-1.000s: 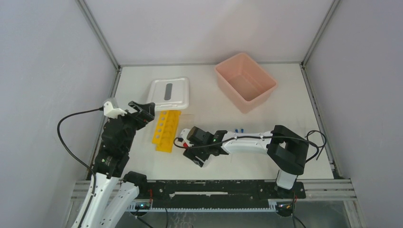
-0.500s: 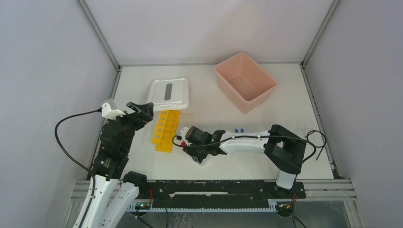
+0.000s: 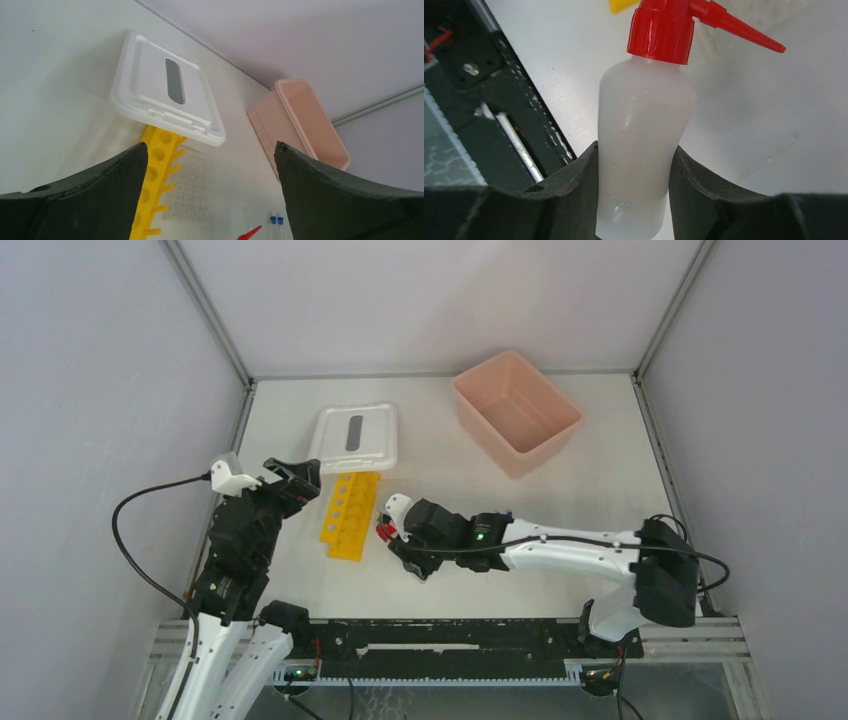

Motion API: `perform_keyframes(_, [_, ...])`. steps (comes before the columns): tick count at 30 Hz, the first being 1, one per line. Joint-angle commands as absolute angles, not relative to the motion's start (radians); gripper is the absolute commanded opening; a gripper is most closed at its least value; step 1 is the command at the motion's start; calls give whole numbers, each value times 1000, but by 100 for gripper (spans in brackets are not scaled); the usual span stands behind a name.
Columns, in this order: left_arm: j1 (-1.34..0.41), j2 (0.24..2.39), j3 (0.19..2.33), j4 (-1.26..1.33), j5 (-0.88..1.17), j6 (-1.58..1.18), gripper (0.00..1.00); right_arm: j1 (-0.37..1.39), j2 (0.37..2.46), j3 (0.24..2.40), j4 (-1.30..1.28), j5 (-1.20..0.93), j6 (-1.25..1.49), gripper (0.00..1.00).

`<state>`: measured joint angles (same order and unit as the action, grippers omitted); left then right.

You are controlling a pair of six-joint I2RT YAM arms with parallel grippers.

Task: Organize the chemistry lab equipment

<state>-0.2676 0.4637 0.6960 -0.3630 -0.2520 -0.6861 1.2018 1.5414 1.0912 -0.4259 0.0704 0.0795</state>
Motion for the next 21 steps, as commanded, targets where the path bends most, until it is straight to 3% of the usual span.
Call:
perform_keyframes(1, [-272,452,745,-362,-272,-703,100,1216,1404,1104,-436,115,115,39])
perform_keyframes(10, [-270,459,767,-367,-269,-705,100,1103,1188,1108,-419,301,115,39])
perform_keyframes(15, [-272,467,774,-365,-265,-707,100,886,1141,1146,-343,319,80,39])
perform_keyframes(21, [-272,476,779,-358,-259,-707,100,631,1237,1232,-200,292,36,39])
